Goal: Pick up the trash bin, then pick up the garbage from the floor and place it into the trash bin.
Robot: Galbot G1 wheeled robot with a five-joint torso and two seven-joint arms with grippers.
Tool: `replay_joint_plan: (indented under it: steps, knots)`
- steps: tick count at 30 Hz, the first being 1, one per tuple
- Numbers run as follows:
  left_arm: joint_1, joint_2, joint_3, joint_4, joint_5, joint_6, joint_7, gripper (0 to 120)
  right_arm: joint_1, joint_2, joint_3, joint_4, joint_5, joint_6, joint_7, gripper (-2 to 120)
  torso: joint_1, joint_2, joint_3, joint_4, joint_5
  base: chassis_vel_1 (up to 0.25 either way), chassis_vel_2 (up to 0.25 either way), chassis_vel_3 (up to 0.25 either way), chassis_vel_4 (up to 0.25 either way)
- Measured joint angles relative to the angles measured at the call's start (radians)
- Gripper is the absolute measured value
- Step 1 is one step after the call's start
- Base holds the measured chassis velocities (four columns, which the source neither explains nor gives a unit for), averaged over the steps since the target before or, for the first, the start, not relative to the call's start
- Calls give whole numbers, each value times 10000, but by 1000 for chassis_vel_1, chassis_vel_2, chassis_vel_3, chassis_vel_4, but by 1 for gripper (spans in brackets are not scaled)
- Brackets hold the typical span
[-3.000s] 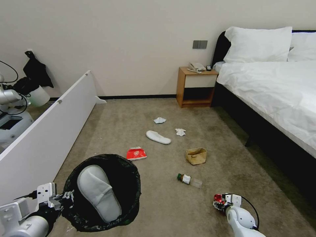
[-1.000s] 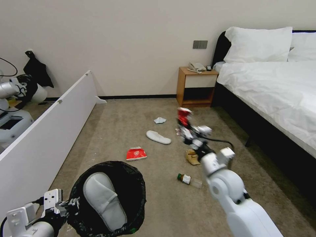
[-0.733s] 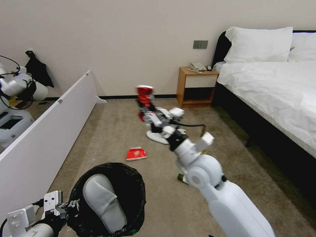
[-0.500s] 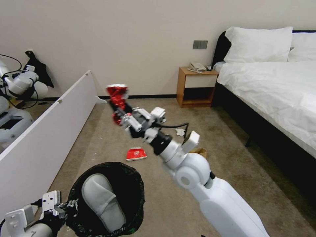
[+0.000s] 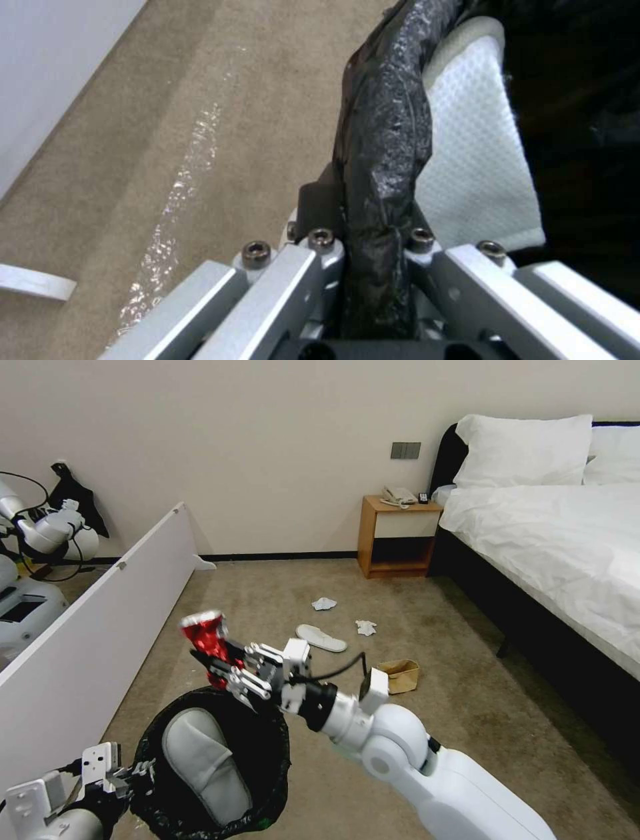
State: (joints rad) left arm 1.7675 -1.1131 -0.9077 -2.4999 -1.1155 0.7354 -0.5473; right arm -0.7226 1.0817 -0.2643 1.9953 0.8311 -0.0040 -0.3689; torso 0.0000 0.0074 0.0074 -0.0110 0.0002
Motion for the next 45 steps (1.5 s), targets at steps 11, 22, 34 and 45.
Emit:
replay_joint_plan:
  steps: [11,22,34,45]
  knots:
    - [-87,53,-4,0,-96,0,-29,3,-858,-618,-65,112,-255,-20,-133,25,0,0,0,1,-1,0,0,0,0]
    - [-125,56,11,0,-123,0,-39,3,-575,-383,-860,-90,-85,34,-357,25,0,0,0,1,-2,0,0,0,0]
    - [-76,39,23,0,-145,0,-39,3,-376,-117,-1130,-369,-145,84,-321,25,0,0,0,2,-2,0,0,0,0]
    - [-63,40,27,0,-166,0,-44,3,-348,-145,-1150,-342,-276,84,-106,67,0,0,0,2,-2,0,0,0,0]
